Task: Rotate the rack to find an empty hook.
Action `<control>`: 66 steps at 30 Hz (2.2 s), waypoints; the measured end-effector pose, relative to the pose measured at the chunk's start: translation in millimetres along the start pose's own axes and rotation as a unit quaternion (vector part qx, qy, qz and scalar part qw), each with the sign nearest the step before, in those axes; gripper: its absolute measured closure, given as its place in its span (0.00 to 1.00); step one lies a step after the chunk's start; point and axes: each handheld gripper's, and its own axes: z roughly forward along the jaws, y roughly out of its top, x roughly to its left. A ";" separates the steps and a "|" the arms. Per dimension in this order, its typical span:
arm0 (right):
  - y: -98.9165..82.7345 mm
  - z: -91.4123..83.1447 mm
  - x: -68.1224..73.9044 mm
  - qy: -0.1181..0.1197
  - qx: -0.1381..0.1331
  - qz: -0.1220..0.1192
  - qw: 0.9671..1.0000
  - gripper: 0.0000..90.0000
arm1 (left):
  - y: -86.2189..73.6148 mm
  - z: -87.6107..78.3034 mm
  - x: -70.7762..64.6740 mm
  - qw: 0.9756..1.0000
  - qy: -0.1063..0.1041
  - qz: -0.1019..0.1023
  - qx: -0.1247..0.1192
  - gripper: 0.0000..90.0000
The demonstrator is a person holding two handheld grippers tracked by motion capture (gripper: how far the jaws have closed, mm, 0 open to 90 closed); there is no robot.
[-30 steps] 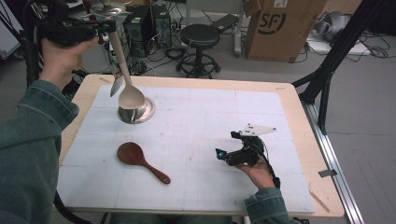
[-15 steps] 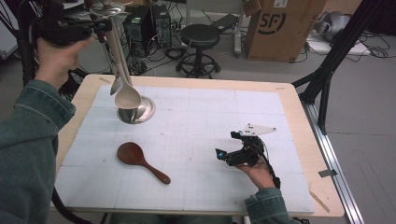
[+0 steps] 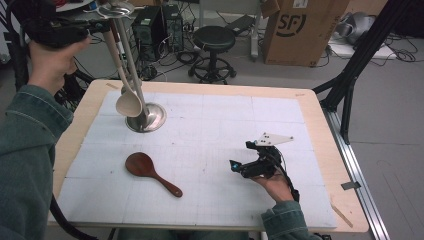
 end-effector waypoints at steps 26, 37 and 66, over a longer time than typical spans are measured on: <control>-0.2 -0.1 -1.2 0.001 0.000 -0.001 1.000 0.00 | -4.8 -16.9 13.9 1.000 -0.009 -0.004 0.008 0.95; 0.9 -1.0 3.0 0.002 -0.002 -0.009 1.000 0.00 | -10.6 -23.2 -2.4 1.000 -0.020 0.007 0.009 0.89; 0.3 1.8 7.4 0.003 0.009 -0.013 1.000 0.00 | -73.4 -24.1 -14.8 0.998 -0.024 -0.007 0.055 0.52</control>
